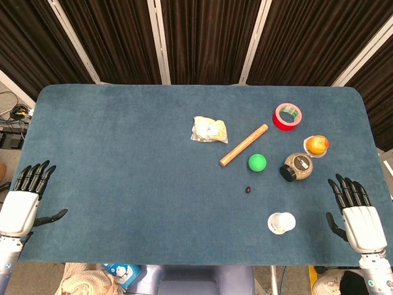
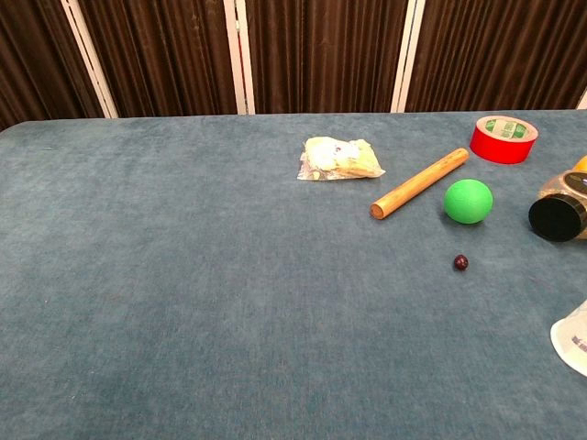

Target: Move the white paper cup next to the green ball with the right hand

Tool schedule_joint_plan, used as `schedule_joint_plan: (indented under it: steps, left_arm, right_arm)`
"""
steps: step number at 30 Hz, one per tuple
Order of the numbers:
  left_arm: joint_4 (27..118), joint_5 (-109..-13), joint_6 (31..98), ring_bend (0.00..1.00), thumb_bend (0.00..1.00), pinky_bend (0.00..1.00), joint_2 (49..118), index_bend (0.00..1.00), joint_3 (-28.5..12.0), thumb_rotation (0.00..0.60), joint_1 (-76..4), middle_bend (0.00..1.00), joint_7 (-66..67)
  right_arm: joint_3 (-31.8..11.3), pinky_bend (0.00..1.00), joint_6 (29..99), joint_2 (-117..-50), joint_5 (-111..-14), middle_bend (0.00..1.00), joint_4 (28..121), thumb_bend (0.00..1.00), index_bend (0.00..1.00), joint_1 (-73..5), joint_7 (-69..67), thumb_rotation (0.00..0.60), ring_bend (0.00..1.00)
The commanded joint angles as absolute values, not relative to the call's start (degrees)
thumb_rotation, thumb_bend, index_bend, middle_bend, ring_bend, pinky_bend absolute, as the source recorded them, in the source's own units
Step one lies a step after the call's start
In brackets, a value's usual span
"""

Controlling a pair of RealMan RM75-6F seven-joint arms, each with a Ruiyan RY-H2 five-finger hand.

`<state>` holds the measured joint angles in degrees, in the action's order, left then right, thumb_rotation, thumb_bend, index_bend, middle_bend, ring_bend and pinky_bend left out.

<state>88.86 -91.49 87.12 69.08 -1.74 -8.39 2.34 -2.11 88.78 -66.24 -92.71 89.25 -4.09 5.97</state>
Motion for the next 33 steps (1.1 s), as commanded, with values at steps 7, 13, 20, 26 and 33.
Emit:
schedule_joint_plan:
  steps: [7, 13, 20, 26, 33]
  left_arm:
    - [88.96, -91.52, 87.25, 0.0, 0.02, 0.0, 69.02, 0.0, -1.68, 0.6, -8.29, 0.0, 2.32]
    - [88.76, -91.36, 87.01, 0.0, 0.02, 0.0, 69.14, 0.0, -1.75, 0.6, -8.39, 0.0, 2.33]
    - [88.64, -90.73, 86.29, 0.0, 0.02, 0.0, 69.13, 0.0, -1.92, 0.6, -8.64, 0.0, 1.9]
    - [88.71, -90.58, 85.86, 0.0, 0.02, 0.0, 69.19, 0.0, -1.97, 0.6, -8.87, 0.0, 2.2]
    - [88.92, -90.76, 85.92, 0.0, 0.02, 0.0, 69.43, 0.0, -1.81, 0.6, -8.83, 0.0, 3.22]
  right_arm:
    - [-1.47, 0.09, 88.57, -65.64, -93.66, 0.0, 89.99, 0.41, 0.0, -4.17, 5.02, 0.6, 0.0]
    - [1.41, 0.09, 86.53, -63.26, -98.5, 0.0, 91.31, 0.35, 0.0, -5.38, 2.97, 0.6, 0.0]
    - [4.44, 0.09, 80.55, -61.36, -101.56, 0.0, 94.79, 0.35, 0.0, -7.68, 4.97, 0.6, 0.0]
    - [5.63, 0.09, 74.87, -60.97, -101.49, 0.0, 98.04, 0.35, 0.0, -9.84, 7.5, 0.6, 0.0]
    - [4.71, 0.11, 69.96, -63.47, -98.42, 0.0, 99.0, 0.35, 0.0, -11.71, 11.73, 0.6, 0.0]
